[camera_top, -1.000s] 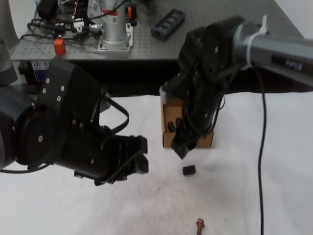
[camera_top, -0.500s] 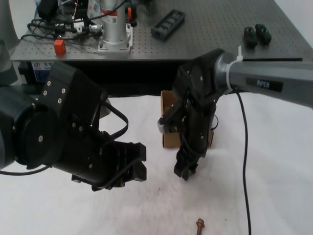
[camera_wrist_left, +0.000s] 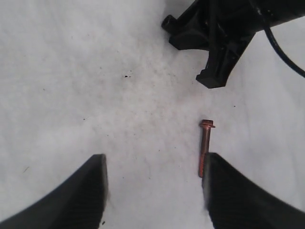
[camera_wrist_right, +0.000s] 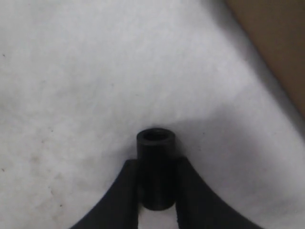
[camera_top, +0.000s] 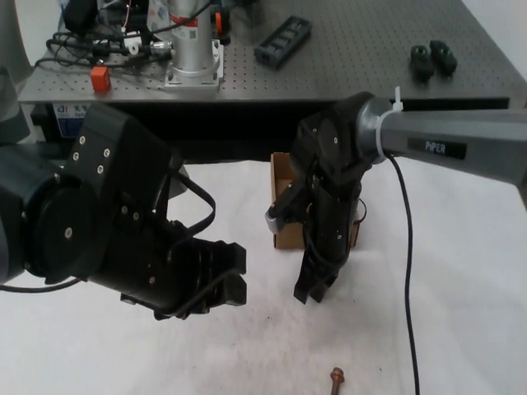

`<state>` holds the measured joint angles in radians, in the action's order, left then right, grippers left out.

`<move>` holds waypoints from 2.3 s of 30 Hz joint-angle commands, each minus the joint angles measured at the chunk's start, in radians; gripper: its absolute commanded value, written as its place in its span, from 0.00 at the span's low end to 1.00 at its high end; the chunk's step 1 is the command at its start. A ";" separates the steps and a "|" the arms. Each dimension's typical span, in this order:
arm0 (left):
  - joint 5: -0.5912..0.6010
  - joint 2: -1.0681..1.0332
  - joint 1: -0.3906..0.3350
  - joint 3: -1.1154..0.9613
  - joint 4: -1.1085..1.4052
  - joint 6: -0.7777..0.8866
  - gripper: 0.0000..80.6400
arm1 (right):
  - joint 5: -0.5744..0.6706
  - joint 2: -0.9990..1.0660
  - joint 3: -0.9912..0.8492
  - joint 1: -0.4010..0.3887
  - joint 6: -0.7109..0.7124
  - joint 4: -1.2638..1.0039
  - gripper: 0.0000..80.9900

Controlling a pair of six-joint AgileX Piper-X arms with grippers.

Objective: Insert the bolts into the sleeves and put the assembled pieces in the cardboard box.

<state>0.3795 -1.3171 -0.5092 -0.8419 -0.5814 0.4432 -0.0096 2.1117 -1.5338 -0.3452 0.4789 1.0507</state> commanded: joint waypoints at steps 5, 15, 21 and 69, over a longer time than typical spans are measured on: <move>0.037 0.011 -0.017 -0.007 -0.001 -0.081 0.53 | 0.050 -0.040 0.013 0.031 -0.134 0.001 0.00; -0.003 -0.133 -0.233 -0.120 -0.036 -0.182 0.53 | 0.144 -0.484 0.387 0.187 -0.311 -0.131 0.00; -0.059 -0.386 -0.334 -0.343 -0.214 -0.232 0.52 | 0.145 -0.838 0.649 0.295 -0.394 -0.136 0.00; 0.417 0.089 -0.053 -0.096 0.560 0.075 0.01 | 0.678 -1.315 0.864 0.053 -0.763 -0.359 0.00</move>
<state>0.6865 -1.2878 -0.5838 -0.9804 -0.1820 0.4399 0.5690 0.8049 -0.6996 -0.1871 -0.1621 0.8739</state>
